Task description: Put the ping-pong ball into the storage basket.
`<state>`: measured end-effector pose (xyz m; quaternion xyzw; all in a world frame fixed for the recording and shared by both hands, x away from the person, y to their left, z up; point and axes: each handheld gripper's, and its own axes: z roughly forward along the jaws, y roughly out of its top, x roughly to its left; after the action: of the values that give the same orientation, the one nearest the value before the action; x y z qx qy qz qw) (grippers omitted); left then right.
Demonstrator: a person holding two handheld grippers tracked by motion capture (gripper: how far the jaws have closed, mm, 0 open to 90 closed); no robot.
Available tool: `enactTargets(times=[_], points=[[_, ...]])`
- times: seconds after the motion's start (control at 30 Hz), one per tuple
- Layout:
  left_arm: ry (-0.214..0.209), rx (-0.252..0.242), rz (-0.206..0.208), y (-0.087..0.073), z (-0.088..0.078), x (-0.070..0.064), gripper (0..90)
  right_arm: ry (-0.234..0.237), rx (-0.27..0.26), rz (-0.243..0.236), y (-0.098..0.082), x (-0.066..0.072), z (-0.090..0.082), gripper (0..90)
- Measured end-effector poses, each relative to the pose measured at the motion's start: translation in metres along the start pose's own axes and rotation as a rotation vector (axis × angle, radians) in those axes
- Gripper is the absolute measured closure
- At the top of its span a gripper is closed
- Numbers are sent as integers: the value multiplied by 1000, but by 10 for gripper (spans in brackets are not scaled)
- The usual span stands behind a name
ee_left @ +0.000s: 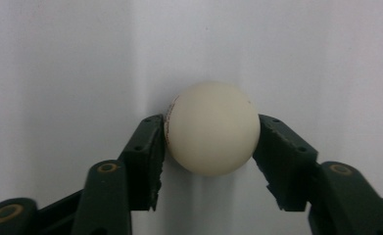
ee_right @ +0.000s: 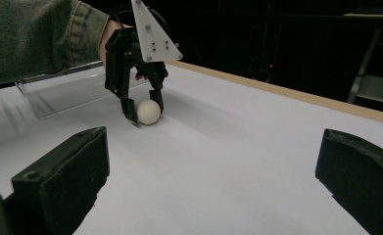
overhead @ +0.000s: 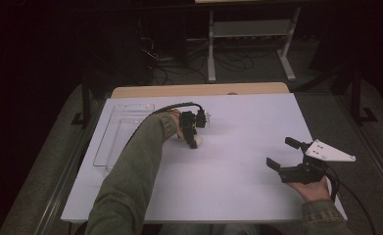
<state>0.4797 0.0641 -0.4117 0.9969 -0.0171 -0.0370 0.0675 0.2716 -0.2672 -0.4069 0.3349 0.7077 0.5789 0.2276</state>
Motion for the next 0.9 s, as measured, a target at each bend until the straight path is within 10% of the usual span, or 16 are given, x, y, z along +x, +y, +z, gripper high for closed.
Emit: enactTargets(times=[0.9], points=[[1, 14, 16, -1, -16, -7, 509, -3, -1, -2, 0, 0, 0, 0]])
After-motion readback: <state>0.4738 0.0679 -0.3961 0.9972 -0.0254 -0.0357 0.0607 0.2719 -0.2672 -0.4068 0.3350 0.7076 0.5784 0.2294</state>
